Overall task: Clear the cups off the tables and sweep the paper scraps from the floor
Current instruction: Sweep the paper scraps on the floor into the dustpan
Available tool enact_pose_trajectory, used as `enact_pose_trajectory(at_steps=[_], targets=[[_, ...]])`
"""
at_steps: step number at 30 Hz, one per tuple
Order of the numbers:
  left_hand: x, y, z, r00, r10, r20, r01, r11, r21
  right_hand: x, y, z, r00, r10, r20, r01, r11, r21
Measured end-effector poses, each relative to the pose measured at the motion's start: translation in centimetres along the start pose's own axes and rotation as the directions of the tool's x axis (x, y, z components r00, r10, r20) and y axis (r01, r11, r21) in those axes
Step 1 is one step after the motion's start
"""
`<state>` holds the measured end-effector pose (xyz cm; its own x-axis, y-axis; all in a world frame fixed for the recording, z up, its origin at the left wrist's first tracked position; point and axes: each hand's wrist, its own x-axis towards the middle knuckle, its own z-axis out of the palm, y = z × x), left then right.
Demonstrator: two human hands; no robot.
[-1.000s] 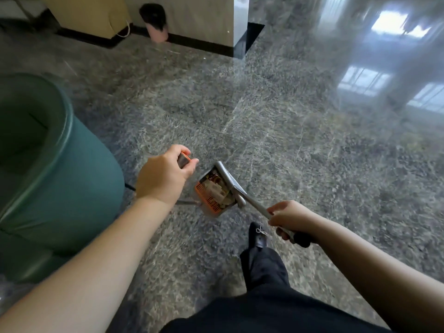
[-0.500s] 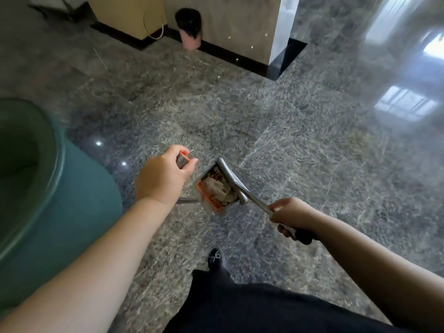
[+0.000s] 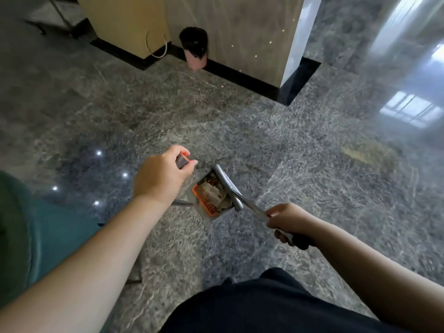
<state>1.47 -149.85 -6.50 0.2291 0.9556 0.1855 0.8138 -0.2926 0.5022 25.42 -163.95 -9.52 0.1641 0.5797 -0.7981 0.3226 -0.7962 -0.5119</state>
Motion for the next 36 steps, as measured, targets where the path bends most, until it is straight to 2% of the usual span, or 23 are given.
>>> enact_pose_trajectory(at_steps=[3, 6, 9, 14, 21, 31, 36], targets=[[5.8, -0.5, 1.1, 1.0, 0.005, 0.001, -0.005, 1.0, 0.022, 3.8, -3.8, -2.5, 1.0, -0.021, 0.002, 0.021, 1.0, -0.019], [11.9, -0.8, 2.6, 1.0, 0.015, -0.006, -0.015, 0.999, 0.046, 8.3, -7.7, -5.4, 0.999, -0.048, -0.01, 0.047, 0.993, -0.109], [18.5, -0.8, 4.5, 1.0, -0.017, 0.021, 0.016, 0.996, 0.085, 13.4, -11.8, -8.8, 0.999, -0.031, 0.008, 0.031, 0.999, -0.042], [28.8, -0.3, 7.2, 0.997, -0.073, 0.013, 0.071, 0.99, 0.122, 20.9, -19.4, -15.0, 0.999, -0.03, 0.036, 0.032, 0.998, -0.054], [41.5, -0.8, 8.9, 0.993, -0.062, -0.097, 0.068, 0.995, 0.067, 28.6, -29.8, -21.7, 0.999, -0.05, 0.021, 0.052, 0.996, -0.068], [62.4, -5.2, 11.3, 0.997, -0.061, -0.043, 0.062, 0.998, 0.03, 41.7, -45.0, -27.4, 0.998, -0.063, 0.011, 0.064, 0.997, -0.043], [72.6, -6.0, 11.4, 0.996, -0.006, -0.092, 0.012, 0.997, 0.072, 46.9, -52.5, -30.9, 0.998, -0.064, -0.002, 0.064, 0.998, 0.009]])
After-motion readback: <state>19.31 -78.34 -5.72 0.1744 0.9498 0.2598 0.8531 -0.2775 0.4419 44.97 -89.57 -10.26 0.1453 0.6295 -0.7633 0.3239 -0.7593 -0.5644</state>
